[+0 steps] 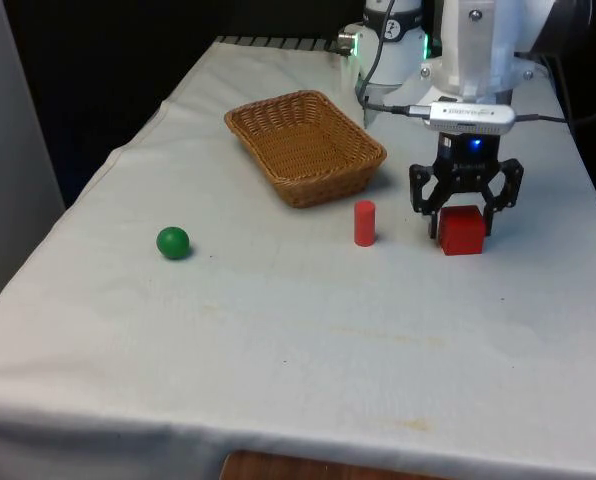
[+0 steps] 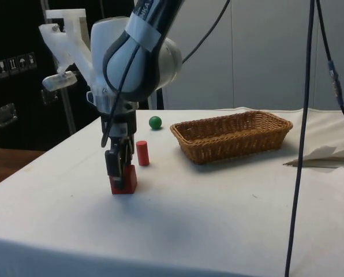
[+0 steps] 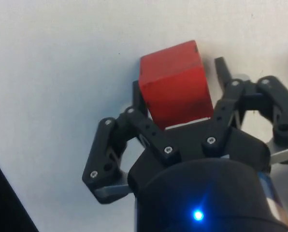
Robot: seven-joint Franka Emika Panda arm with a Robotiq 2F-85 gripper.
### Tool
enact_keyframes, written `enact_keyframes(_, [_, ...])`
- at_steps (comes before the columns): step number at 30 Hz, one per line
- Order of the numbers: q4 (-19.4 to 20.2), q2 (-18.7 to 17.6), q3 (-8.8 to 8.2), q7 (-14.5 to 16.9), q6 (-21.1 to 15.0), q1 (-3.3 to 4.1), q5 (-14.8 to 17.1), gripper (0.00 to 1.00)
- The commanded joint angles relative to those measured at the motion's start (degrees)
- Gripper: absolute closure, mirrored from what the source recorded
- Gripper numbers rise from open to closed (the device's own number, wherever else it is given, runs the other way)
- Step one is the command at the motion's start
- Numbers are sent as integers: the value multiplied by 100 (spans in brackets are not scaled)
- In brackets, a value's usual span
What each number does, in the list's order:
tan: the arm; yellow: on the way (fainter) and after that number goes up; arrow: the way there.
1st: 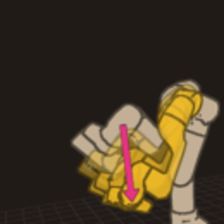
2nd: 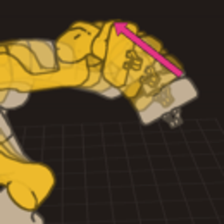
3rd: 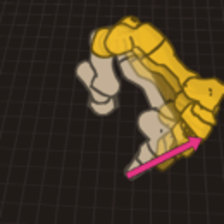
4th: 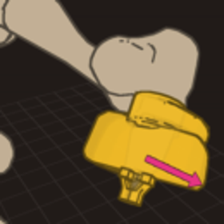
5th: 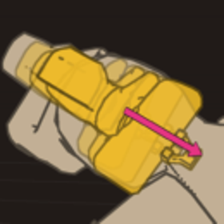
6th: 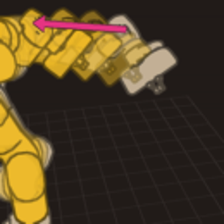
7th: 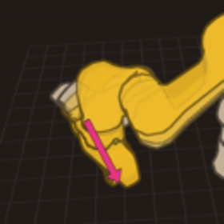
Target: Pick up the object to the left of the cylinder and place it into the basket.
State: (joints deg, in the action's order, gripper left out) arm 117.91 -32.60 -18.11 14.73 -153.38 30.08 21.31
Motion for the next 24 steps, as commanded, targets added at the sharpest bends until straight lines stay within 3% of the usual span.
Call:
enact_keyframes(1, [0, 0, 0, 0, -6, 0, 0, 76])
enact_keyframes(2, [0, -11, 69, 69, -97, -46, 74, 76])
enact_keyframes(4, [6, -17, 69, 74, -109, -46, 74, 97])
enact_keyframes(5, [6, -17, 69, 74, -115, -46, 74, 100])
enact_keyframes(11, [6, -23, 69, 74, -120, -52, 74, 99])
enact_keyframes(12, [0, -17, 0, 6, -34, 0, 0, 99])
enact_keyframes(13, [6, 0, 46, 52, -92, -29, 46, 99])
enact_keyframes(21, [40, 235, -86, -23, 92, 52, -86, 99])
enact_keyframes(22, [0, 189, -40, 6, 69, 11, -40, 99])
enact_keyframes(23, [57, 304, -103, -29, 126, 57, -109, 99])
enact_keyframes(24, [63, 338, -109, -29, 143, 57, -115, 99])
